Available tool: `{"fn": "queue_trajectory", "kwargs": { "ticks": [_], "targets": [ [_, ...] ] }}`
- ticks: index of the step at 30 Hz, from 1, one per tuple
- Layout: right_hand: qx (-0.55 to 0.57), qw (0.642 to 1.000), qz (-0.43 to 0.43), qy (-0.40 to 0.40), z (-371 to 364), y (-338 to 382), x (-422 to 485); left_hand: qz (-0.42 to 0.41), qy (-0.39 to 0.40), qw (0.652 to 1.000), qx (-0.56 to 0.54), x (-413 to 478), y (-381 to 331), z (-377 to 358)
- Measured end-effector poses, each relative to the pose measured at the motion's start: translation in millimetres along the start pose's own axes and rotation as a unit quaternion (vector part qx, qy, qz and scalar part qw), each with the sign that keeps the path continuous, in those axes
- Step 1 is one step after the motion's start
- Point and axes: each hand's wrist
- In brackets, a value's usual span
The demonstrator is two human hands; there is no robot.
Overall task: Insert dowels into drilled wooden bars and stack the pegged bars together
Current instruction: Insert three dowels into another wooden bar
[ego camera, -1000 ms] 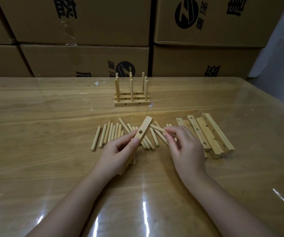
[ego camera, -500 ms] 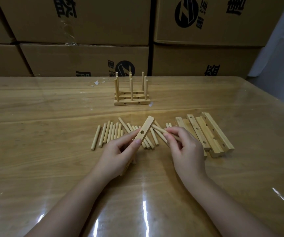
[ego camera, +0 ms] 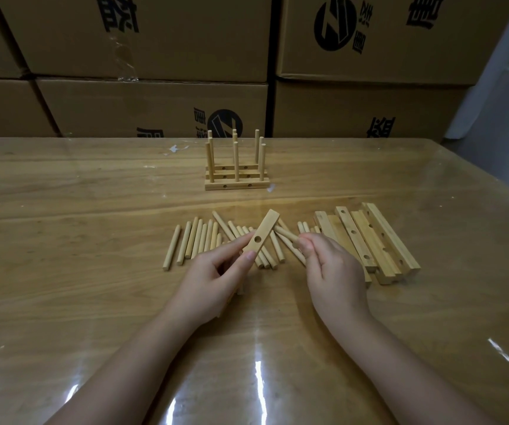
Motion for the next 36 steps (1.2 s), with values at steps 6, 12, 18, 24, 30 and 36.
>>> {"fn": "queue_trajectory", "kwargs": {
  "ticks": [6, 12, 18, 24, 30, 36],
  "targets": [
    [0.017, 0.999, -0.03, 0.03, -2.2, -6.5, -0.7, 0.004, 0.005, 1.0, -0.005, -0.2, 1.5, -1.2],
    [0.102, 0.993, -0.048, 0.027, -1.2, -2.3, 6.3, 0.043, -0.022, 0.996, -0.077, 2.9, 3.6, -0.7],
    [0.097, 0.99, -0.099, -0.023, 3.2, -14.7, 12.6, 0.141, -0.132, 0.961, -0.196, 10.0, 9.4, 8.3],
    [-0.099, 0.985, -0.044, 0.134, -9.1, -21.2, 7.5, 0.162, -0.154, 0.947, -0.232, 11.9, 11.2, 10.3],
    [-0.206, 0.96, -0.023, 0.186, -12.6, -23.8, 6.0, 0.175, -0.158, 0.942, -0.239, 13.3, 9.3, 7.6],
    [-0.212, 0.963, -0.037, 0.163, -15.1, -19.8, 6.3, 0.177, -0.154, 0.941, -0.243, 13.0, 8.0, 8.1]
  ]
}}
Point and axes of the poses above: each hand's wrist, its own x-axis towards the middle knuckle, its own z-axis out of the back of the hand, y = z × x, and after that the axes turned 5 degrees about -z, right-handed
